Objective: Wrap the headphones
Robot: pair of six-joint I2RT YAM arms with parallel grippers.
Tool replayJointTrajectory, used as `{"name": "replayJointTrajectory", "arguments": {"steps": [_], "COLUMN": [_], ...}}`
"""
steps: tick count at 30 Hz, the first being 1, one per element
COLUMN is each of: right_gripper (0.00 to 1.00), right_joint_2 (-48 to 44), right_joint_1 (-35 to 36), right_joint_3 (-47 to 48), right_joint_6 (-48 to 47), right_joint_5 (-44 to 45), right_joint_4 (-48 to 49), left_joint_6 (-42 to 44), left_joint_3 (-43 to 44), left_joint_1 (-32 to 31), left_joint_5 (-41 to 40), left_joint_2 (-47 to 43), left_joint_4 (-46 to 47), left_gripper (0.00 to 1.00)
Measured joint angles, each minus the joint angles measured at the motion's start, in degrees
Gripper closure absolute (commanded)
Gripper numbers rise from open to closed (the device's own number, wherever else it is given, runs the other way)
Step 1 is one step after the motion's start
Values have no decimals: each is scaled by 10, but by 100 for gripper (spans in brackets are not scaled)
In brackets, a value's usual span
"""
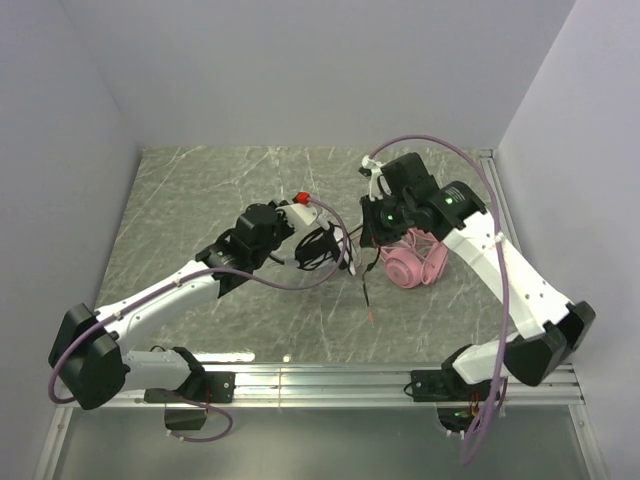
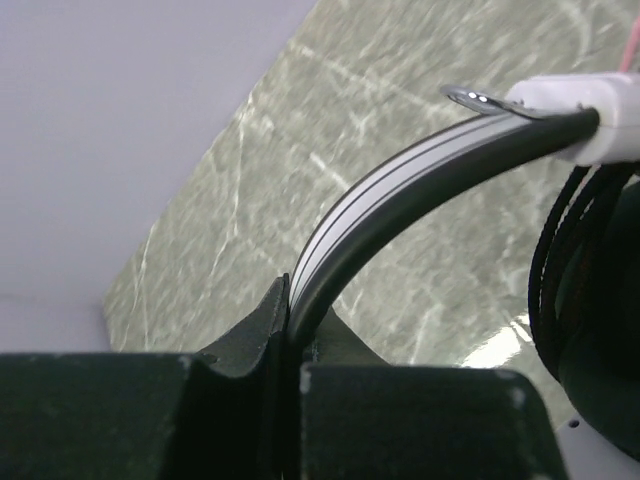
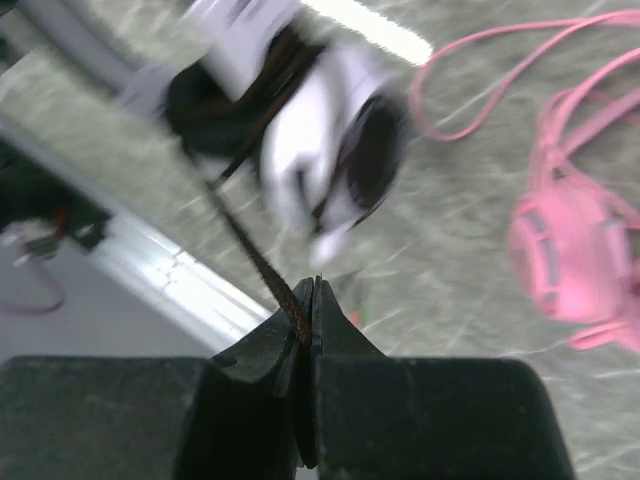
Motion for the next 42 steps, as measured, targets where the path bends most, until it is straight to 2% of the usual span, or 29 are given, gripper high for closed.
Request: {"name": "replayJointTrajectory", "arguments": {"steps": [4,10,20,27,31,42], "right_gripper": [100,100,100,100,100,96], "right_joint_2": [-32,-25,27,3,-32,-104], "right_joint_1": [1,1,6,12,12,-1], "right_joint_3": [-14,-13,2,-68,-111,-212], "right_joint_6": [12,12,-9,-38,-56,-70], "right_joint_5": [-16,44,151,156,136,40], "right_joint_4": [-9,-36,-28,50,104,280], "left_joint_6": [1,1,-2,-28,-82,-341], "left_joint_3": [0,0,16,51,59,60], "left_joint_1": [0,-5,-5,-3,1,3], "left_joint_5": [-13,-3,152,228,254,279], "left_joint_2": [17,15,-13,-15,-23,-70], "left_joint_4": [12,19,-35,-98,-130,-209], "left_gripper": [100,100,100,100,100,100]}}
